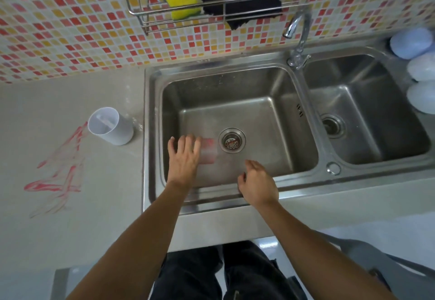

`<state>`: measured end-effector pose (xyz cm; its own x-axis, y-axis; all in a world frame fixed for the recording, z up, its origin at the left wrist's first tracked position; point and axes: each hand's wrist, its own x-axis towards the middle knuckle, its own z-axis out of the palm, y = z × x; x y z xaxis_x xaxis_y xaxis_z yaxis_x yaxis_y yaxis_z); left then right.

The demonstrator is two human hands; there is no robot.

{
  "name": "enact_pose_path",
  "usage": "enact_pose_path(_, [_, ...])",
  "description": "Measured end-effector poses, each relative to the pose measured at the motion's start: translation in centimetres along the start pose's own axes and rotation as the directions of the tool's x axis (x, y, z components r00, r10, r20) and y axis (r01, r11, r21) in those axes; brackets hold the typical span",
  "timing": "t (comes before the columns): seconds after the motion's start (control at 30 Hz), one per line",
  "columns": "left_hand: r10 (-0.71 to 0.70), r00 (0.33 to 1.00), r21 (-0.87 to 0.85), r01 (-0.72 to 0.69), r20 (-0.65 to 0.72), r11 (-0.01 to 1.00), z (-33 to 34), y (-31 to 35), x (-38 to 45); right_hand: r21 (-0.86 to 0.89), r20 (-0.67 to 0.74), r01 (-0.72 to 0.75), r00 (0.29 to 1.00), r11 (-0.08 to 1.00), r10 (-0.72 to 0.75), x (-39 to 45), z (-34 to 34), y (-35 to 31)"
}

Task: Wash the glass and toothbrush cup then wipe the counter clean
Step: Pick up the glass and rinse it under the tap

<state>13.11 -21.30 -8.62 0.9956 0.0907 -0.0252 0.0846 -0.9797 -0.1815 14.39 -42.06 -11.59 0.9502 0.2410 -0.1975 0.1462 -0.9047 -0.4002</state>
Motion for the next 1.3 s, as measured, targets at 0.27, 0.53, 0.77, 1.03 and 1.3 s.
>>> enact_pose_path(0.27, [0.067, 0.998, -0.007, -0.067, 0.010, 0.998, -1.2, -1.6, 0.3, -0.029, 0.056, -0.046, 0.997, 0.998, 0.048, -0.4, -0.4, -0.3])
enact_pose_path(0.53, [0.016, 1.000, -0.071, -0.015, 0.019, 0.997, -2.5, -3.7, 1.0, -0.148, 0.151, 0.012, 0.988, 0.989, 0.010, 0.0, 0.0, 0.3])
enact_pose_path(0.77, [0.000, 1.000, -0.343, -0.002, -0.007, 0.939, -5.1, -0.8, 4.4, -0.036, 0.160, -0.042, 0.986, 0.998, 0.048, 5.2, -5.6, 4.2])
enact_pose_path(1.03, [-0.138, 0.990, -0.555, 0.102, -0.024, 0.826, -11.8, 7.0, 12.6, 0.223, -0.080, -0.101, 0.989, 0.970, 0.121, 17.3, -16.4, 8.5])
enact_pose_path(1.3, [-0.264, 0.964, -0.727, 0.199, 0.025, 0.657, -14.0, 10.4, 18.2, 0.449, -0.070, -0.104, 0.986, 0.887, 0.151, 25.8, -19.1, 9.0])
